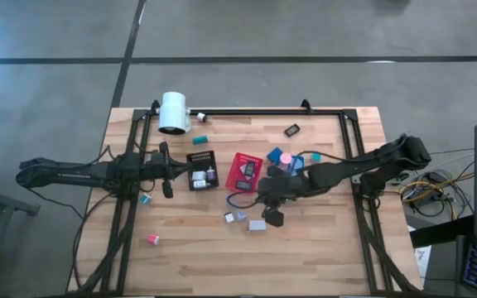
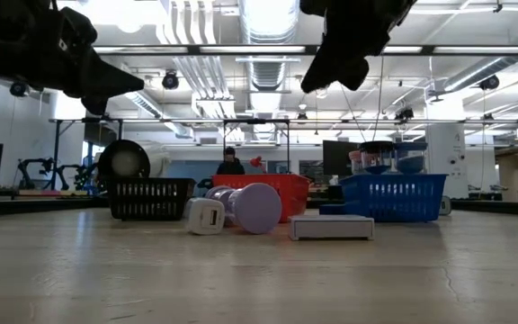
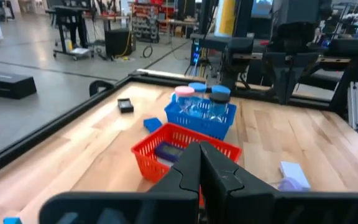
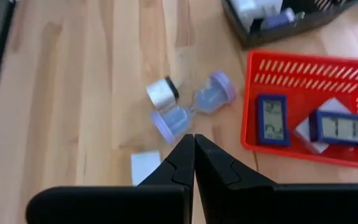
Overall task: Pick & Place Office items
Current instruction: Put the white digital clock into the red bin
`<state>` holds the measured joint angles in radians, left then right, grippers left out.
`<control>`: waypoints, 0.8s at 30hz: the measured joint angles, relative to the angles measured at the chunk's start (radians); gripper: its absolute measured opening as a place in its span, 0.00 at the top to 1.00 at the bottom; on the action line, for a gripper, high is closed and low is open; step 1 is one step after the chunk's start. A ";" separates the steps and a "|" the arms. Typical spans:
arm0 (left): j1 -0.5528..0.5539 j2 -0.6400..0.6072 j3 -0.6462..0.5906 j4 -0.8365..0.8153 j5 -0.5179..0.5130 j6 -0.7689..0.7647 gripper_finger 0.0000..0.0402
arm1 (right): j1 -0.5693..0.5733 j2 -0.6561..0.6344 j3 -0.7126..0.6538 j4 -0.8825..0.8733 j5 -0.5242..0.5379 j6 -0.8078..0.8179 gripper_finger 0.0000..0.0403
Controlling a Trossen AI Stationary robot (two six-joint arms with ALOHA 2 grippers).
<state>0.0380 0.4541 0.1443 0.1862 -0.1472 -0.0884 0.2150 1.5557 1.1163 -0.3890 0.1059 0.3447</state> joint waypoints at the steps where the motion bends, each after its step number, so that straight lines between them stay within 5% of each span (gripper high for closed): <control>1: 0.000 0.000 0.000 -0.001 0.000 0.001 0.99 | 0.002 0.018 0.019 -0.025 0.000 0.000 0.98; 13: 0.000 0.000 0.008 0.039 0.000 0.005 0.99 | 0.019 0.185 0.257 -0.245 -0.001 -0.047 0.82; 24: 0.000 -0.001 0.008 0.045 0.000 -0.059 0.99 | 0.023 0.171 0.267 -0.267 -0.007 -0.075 0.65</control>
<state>0.0376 0.4530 0.1519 0.2310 -0.1471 -0.1474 0.2379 1.7265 1.3834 -0.6556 0.0990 0.2695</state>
